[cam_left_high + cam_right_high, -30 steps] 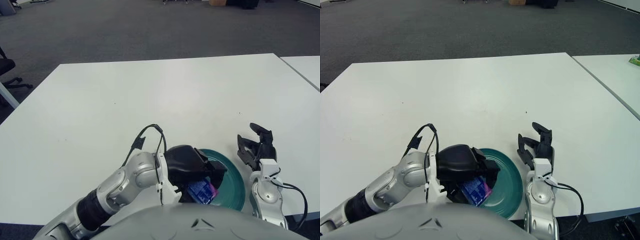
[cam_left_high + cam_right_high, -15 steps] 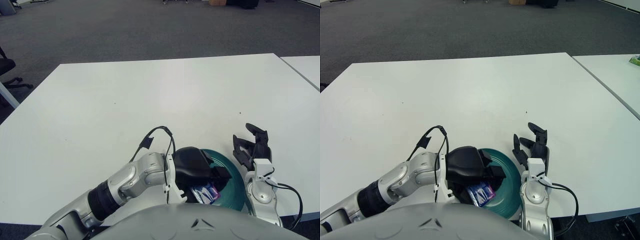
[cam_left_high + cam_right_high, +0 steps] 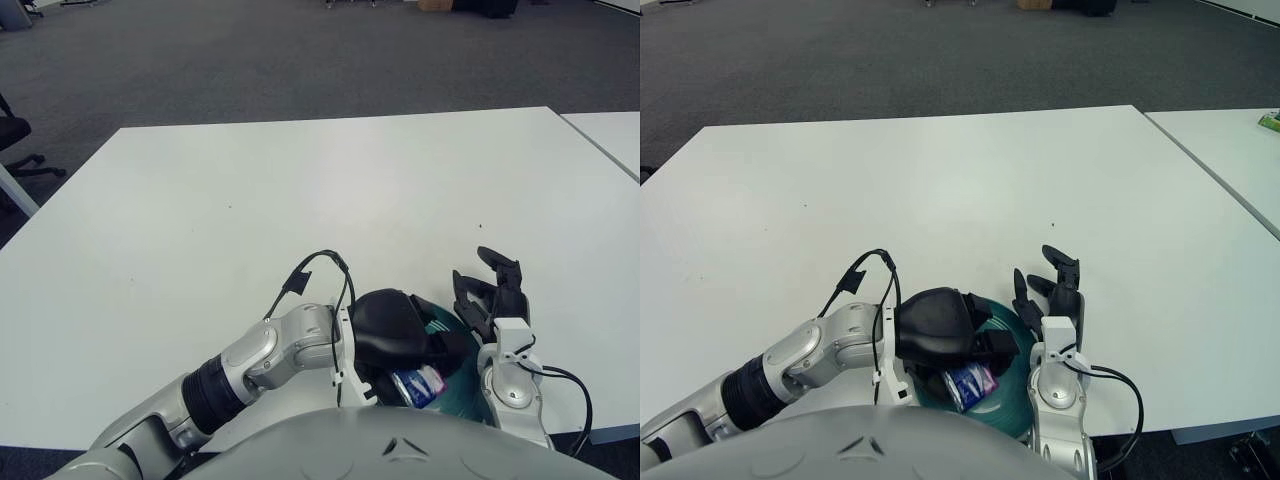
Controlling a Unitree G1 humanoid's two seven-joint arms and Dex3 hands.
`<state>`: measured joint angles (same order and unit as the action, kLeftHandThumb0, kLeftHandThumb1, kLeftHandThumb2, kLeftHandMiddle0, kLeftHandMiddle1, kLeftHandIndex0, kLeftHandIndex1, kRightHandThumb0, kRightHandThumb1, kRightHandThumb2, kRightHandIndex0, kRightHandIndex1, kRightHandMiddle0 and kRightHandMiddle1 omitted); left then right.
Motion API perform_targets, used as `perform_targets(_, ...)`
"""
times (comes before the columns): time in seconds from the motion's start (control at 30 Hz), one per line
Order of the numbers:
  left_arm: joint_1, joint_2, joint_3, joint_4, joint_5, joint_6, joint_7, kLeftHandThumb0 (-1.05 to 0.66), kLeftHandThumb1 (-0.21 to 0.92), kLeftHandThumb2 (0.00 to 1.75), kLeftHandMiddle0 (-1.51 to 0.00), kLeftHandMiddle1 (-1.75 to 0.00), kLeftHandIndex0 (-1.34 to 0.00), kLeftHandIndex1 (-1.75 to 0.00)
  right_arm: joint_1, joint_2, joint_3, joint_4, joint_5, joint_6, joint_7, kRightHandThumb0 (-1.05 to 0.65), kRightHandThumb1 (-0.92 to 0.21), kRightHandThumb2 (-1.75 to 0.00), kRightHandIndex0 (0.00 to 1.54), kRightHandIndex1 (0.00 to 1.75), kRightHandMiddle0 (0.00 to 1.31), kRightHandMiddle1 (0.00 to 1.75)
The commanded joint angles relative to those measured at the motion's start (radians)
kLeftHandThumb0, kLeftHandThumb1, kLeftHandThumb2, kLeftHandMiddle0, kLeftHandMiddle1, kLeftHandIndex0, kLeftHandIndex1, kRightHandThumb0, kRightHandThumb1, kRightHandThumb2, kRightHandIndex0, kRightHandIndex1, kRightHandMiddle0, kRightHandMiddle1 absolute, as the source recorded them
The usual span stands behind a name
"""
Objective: Put the gum into the plate.
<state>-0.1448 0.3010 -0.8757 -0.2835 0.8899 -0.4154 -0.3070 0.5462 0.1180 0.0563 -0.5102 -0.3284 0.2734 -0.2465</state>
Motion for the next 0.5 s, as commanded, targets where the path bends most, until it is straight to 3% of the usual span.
perform_targets(0.0, 0.064, -0.012, -0.087, -0.025, 0.058, -0.057, 0.022, -0.5, 0.78, 0.7, -0.41, -1.22, -0.12, -1.29, 0.056, -0.014, 0.012, 0.018, -0.021, -0.002, -0.003, -0.56, -0.92, -0.5, 0.28, 1.0, 0.0, 0.81)
perform_targets(0.1, 0.076, -0.005, -0.092, -0.037, 0.083, -0.044, 0.005, -0.66, 0.88, 0.6, -0.36, -0.88, -0.03, -1.06, 0.058, -0.01, 0.014, 0.016, -0.025, 0.0, -0.007, -0.57, -0.92, -0.51, 0.26, 1.03, 0.0, 0.82)
perform_targets(0.37, 0.113, 0.014, -0.084, -0.14, 0.121, -0.001, -0.05, -0.87, 0.92, 0.7, -0.4, -0.31, 0.0, -0.66, 0.064, 0.017, 0.014, -0.012, -0.019, 0.036, -0.016, -0.57, -0.92, -0.49, 0.23, 1.02, 0.0, 0.84)
perform_targets(0.47, 0.116, 0.018, -0.08, -0.151, 0.131, 0.001, -0.031, -0.93, 0.92, 0.72, -0.4, -0.19, 0.0, -0.54, 0.063, 0.027, 0.018, -0.025, -0.021, 0.055, -0.019, -0.54, -0.92, -0.48, 0.22, 1.01, 0.0, 0.86)
